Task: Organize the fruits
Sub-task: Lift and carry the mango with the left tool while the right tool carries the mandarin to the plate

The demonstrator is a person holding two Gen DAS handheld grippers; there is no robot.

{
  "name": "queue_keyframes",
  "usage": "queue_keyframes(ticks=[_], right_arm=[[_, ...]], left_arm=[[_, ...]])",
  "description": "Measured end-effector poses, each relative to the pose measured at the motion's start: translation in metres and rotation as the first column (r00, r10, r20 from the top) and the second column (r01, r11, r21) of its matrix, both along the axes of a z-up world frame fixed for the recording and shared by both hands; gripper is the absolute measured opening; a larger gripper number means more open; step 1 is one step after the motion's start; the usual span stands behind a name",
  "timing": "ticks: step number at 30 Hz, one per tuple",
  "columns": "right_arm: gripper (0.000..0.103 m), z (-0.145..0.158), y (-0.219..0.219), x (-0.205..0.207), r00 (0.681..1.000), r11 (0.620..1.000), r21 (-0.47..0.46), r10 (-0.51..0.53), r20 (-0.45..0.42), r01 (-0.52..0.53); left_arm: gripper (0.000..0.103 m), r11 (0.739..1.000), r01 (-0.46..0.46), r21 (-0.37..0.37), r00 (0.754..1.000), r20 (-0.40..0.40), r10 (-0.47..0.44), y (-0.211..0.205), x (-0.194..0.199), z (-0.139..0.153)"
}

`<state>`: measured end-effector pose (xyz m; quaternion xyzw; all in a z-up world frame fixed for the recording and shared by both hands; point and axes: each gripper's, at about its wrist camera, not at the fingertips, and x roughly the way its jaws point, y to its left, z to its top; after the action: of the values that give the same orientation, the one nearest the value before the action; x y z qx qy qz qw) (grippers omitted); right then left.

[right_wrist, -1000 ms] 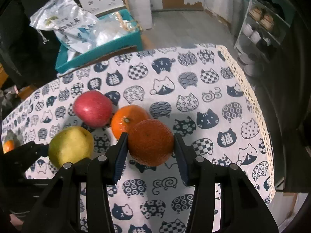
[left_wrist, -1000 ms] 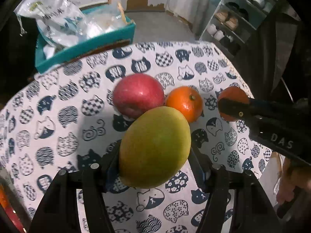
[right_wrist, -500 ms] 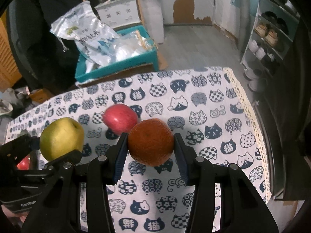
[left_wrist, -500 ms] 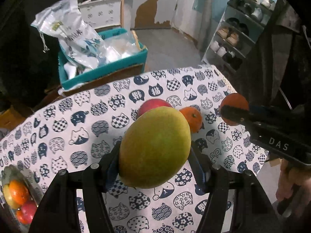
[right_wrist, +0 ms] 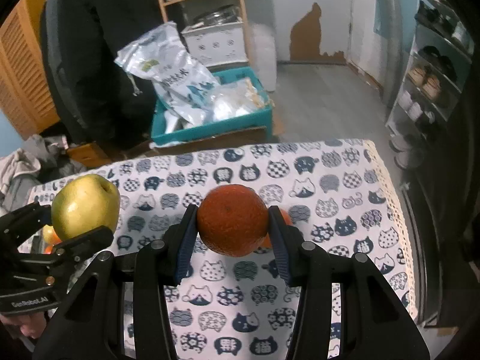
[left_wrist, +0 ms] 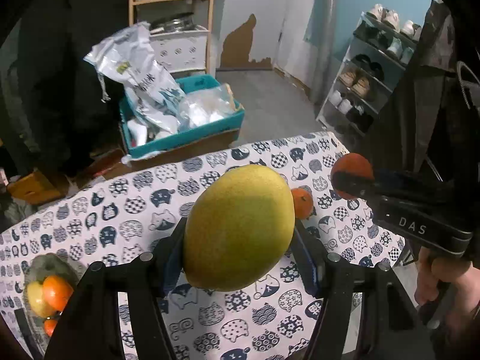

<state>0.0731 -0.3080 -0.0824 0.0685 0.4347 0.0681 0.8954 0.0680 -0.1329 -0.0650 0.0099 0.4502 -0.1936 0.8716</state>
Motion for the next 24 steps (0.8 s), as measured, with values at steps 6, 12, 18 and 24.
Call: queue_keyframes(ticks=[6, 12, 18, 24], right_arm=[[0.046, 0.014, 0.017, -0.001, 0.999, 0.999, 0.011, 0.033, 0.03, -0.033], [0.046, 0.025, 0.038, -0.002, 0.996, 0.997, 0.011, 0.075, 0.056, -0.075], [0.046, 0.032, 0.064, -0.003, 0.989, 0.992, 0.0, 0.129, 0.073, -0.129], [0.046, 0.035, 0.096, -0.004, 0.979, 0.982, -0.013, 0.189, 0.078, -0.189]], left_arm=[[0.066, 1.0, -0.031, -0.001, 0.999, 0.029, 0.031, 0.024, -0.008, 0.015], [0.066, 0.997, -0.073, -0.014, 0.996, 0.049, 0.073, 0.053, -0.016, 0.027], [0.066, 0.994, -0.109, -0.006, 0.991, 0.081, 0.109, 0.081, -0.028, 0.032], [0.066, 0.987, -0.158, -0.014, 0.985, 0.074, 0.159, 0.113, -0.036, 0.028]])
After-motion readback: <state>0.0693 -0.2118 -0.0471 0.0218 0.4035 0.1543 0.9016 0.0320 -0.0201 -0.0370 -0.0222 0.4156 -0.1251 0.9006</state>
